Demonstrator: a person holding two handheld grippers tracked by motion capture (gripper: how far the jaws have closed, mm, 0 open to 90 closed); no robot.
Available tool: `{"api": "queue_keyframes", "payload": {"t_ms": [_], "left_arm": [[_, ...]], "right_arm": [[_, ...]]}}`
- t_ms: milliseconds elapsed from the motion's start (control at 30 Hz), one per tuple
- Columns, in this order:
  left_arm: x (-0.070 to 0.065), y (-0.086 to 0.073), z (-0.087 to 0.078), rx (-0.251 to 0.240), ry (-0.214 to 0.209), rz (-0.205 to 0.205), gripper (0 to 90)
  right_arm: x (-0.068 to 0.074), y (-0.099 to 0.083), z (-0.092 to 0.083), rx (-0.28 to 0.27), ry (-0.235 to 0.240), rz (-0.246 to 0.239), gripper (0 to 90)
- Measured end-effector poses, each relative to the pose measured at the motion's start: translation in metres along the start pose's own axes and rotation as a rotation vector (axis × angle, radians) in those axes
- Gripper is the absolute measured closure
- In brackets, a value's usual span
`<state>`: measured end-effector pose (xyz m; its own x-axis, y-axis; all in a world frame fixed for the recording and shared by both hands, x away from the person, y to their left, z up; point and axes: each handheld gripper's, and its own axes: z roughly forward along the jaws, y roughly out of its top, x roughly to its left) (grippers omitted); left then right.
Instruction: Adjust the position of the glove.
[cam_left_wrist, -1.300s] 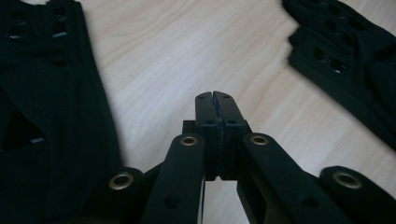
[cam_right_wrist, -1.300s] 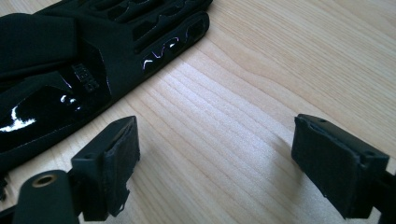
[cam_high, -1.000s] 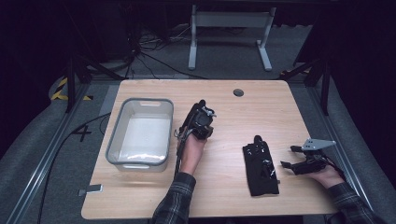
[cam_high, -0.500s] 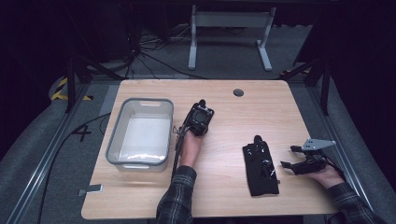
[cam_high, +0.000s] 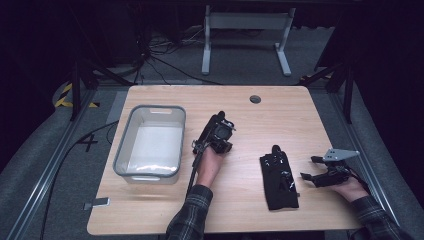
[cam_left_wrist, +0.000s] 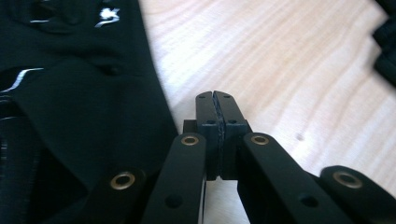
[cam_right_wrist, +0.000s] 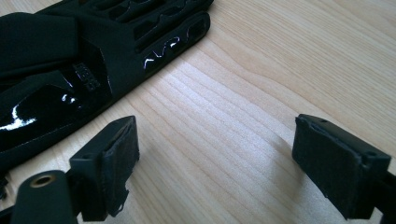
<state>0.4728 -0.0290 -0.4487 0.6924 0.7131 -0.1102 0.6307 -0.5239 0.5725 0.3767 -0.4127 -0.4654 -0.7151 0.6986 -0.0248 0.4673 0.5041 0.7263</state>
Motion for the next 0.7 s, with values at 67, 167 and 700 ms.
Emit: {"api": "queue_keyframes", "payload": {"t_ms": [67,167,700], "left_arm": [[-0.004,-0.001,-0.001,0.006,0.0,0.016,90.0],[-0.006,-0.001,-0.002,-0.002,0.013,0.029,90.0],[0.022,-0.007,-0.008,-0.023,0.124,-0.062,90.0]], "right_arm": [[0.0,0.0,0.0,0.0,0.0,0.0,15.2],[0.0,0.0,0.0,0.0,0.0,0.0,15.3],[0.0,0.0,0.0,0.0,0.001,0.0,15.2]]}}
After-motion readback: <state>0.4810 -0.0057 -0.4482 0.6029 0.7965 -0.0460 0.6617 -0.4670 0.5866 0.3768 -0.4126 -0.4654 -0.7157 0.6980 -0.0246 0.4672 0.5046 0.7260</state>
